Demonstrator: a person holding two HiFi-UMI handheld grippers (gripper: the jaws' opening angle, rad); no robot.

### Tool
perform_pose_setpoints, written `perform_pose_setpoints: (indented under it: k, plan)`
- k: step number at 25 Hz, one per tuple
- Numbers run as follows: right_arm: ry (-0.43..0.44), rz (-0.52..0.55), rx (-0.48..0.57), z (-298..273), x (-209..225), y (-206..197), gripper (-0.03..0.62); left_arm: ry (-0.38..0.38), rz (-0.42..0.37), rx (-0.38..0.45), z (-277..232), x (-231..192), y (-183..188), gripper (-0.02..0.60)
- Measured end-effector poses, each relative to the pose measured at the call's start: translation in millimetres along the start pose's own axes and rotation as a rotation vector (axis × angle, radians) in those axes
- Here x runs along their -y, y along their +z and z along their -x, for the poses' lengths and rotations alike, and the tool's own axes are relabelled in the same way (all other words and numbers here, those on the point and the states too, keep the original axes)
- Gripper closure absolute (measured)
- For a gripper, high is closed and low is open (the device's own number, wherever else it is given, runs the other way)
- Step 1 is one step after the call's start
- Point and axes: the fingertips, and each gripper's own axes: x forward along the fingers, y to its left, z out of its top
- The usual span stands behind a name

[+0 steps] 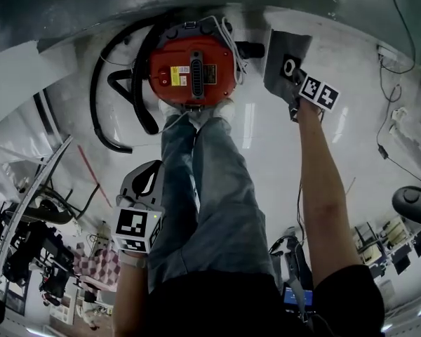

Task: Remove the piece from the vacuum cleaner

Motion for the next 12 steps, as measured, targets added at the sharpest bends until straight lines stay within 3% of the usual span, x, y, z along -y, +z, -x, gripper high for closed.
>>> perform_pose_setpoints:
  k: [12]
  plan:
    - [0.0, 0.017, 0.029, 105, 1, -13, 0.546, -0.029, -0.034, 0.087, 15, 23, 57, 0.563]
